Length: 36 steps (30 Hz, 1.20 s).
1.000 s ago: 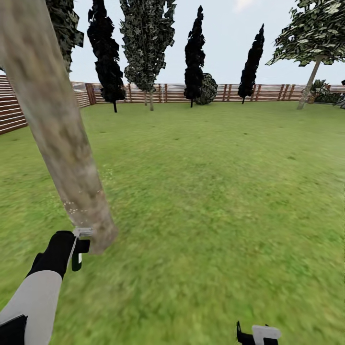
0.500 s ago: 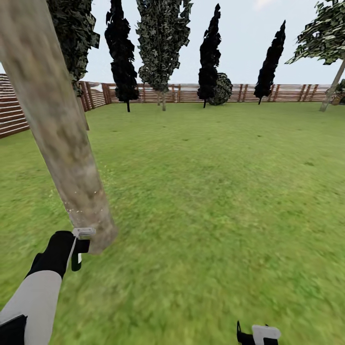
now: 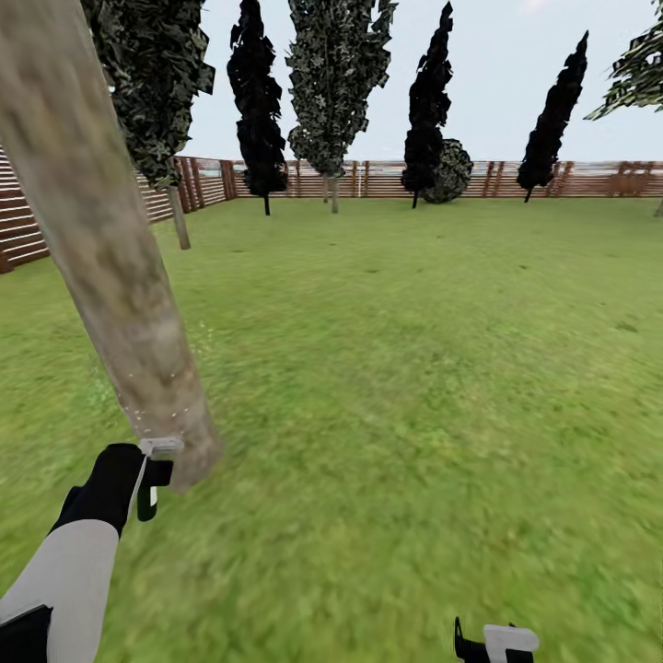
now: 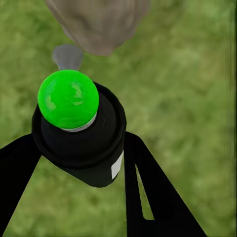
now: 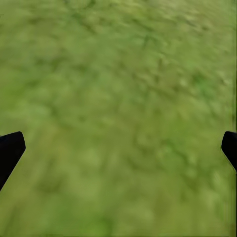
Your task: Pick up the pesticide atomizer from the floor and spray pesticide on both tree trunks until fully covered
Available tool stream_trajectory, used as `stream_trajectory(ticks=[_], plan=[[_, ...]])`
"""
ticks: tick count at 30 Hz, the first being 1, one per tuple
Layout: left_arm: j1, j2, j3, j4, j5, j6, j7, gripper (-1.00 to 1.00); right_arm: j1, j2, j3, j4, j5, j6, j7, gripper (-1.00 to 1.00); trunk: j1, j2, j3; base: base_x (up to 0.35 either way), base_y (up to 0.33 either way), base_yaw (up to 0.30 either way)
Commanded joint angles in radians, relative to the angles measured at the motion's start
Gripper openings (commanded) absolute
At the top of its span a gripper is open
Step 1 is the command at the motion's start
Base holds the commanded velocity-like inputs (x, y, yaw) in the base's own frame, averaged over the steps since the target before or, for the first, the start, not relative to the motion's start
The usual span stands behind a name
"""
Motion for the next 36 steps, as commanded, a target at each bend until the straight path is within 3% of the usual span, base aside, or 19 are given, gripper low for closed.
stream_trajectory(ticks=[1,12,17,20,22,24,26,30,32,36], plan=[[-0.001,-0.001,0.003,-0.001,-0.011,0.003,-0.009,-1.0,0.0,0.0,-0.004,0.001,0.011,-0.002,-0.006,1.0,0.0,0.0,-0.001,0.156,-0.24,0.206],[-0.001,-0.009,0.002,0.0,-0.01,0.003,-0.009,-1.0,-0.001,0.0,-0.004,0.001,0.011,-0.002,-0.006,1.0,0.0,0.0,-0.001,0.072,-0.257,0.273],[-0.028,-0.092,-0.005,-0.001,-0.012,0.009,-0.005,-1.0,-0.001,-0.001,-0.005,0.001,0.01,-0.003,-0.007,1.0,0.0,0.0,-0.001,0.012,-0.039,0.268],[-0.092,-0.084,-0.004,0.0,-0.017,0.055,-0.005,-1.0,0.0,-0.001,-0.005,0.001,0.01,-0.003,-0.007,1.0,0.0,0.0,-0.001,0.0,-0.001,0.231],[-0.161,-0.041,-0.005,0.0,-0.024,0.116,-0.004,-1.0,0.0,-0.001,-0.006,0.001,0.01,-0.003,-0.007,1.0,0.0,0.0,-0.001,0.0,0.0,0.183],[-0.171,0.025,-0.002,0.001,-0.017,0.123,-0.006,-1.0,-0.001,-0.001,-0.005,0.001,0.01,-0.003,-0.007,1.0,0.0,0.0,-0.001,0.0,0.0,0.146],[-0.17,0.051,-0.003,0.01,-0.012,0.125,-0.01,-1.0,-0.001,-0.002,-0.006,0.001,0.01,-0.004,-0.007,1.0,0.0,0.0,-0.001,0.0,0.0,0.042],[-0.195,-0.07,-0.021,0.015,-0.018,0.127,-0.007,-1.0,-0.001,-0.004,-0.006,0.001,0.01,-0.004,-0.007,1.0,0.0,0.0,-0.001,0.0,0.0,0.004],[-0.205,-0.063,-0.023,0.011,-0.021,0.13,-0.007,-1.0,-0.001,-0.004,-0.006,0.001,0.01,-0.004,-0.008,1.0,0.0,0.0,-0.001,0.0,0.0,0.0],[-0.194,-0.018,-0.027,0.001,-0.021,0.132,-0.014,-1.0,-0.001,-0.004,-0.006,0.001,0.01,-0.003,-0.007,1.0,0.0,0.0,-0.001,0.011,-0.002,0.0]])
